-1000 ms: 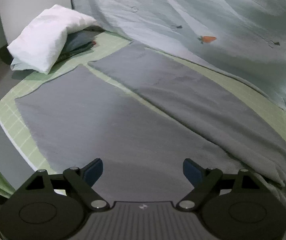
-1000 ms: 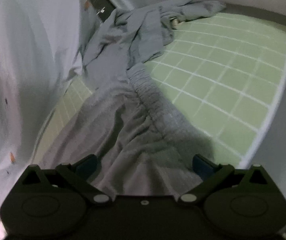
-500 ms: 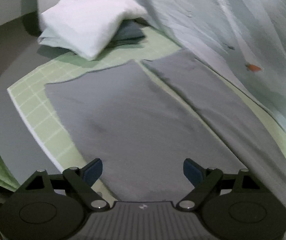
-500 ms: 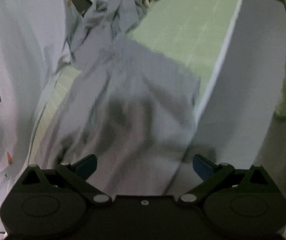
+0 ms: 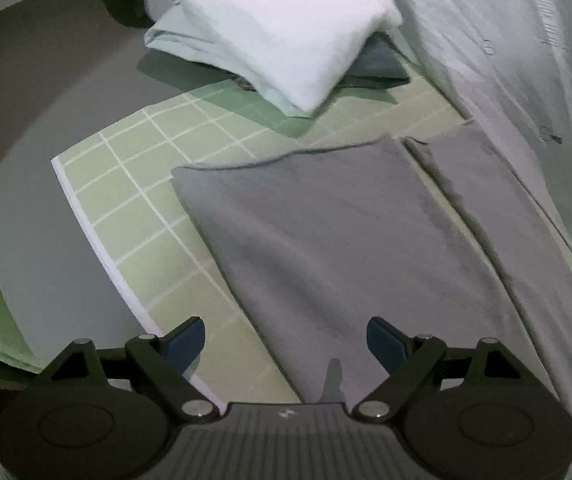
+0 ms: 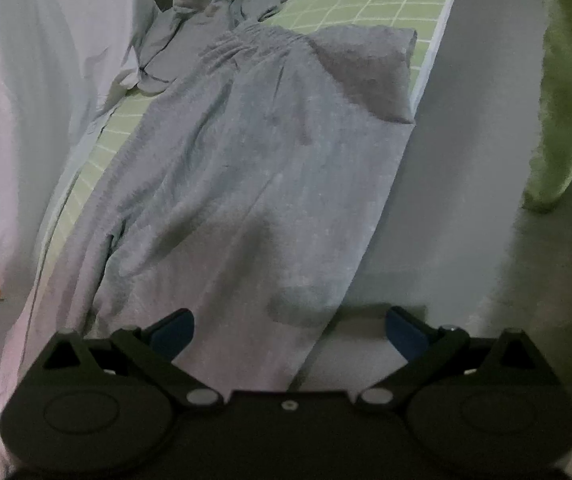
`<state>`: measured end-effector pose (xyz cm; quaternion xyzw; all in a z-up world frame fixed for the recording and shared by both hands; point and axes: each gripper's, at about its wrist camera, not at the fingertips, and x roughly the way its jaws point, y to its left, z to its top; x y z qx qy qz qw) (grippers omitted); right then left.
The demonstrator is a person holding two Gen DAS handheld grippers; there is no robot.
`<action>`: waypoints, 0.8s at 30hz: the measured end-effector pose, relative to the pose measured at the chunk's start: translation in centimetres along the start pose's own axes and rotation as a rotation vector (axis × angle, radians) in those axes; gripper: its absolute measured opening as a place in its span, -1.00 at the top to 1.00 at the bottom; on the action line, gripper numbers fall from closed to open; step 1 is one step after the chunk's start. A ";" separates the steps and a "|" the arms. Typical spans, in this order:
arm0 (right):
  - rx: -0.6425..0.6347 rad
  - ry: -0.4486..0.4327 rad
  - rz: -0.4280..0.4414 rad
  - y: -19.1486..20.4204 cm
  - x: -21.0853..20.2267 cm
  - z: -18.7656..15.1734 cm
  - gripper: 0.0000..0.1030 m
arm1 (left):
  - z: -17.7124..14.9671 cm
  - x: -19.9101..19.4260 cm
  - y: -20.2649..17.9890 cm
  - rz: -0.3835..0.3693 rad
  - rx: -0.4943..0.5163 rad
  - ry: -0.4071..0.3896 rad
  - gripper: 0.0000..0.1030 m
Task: Fold clothes
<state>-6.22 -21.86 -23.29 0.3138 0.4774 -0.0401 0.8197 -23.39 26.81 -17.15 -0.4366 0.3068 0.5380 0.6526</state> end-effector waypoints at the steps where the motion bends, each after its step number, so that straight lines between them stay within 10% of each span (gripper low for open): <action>1: 0.003 -0.006 -0.007 0.1 0.0 -0.2 -1.00 | 0.5 0.6 0.3 0.002 -0.006 0.004 -0.71; 17: -0.085 -0.169 -0.182 1.2 0.9 4.3 -0.97 | 4.9 4.8 -0.4 0.127 0.123 -0.068 -0.67; 24: -0.204 -0.188 -0.330 2.6 4.0 6.2 -0.40 | 5.0 5.1 -1.3 0.180 0.183 -0.119 -0.07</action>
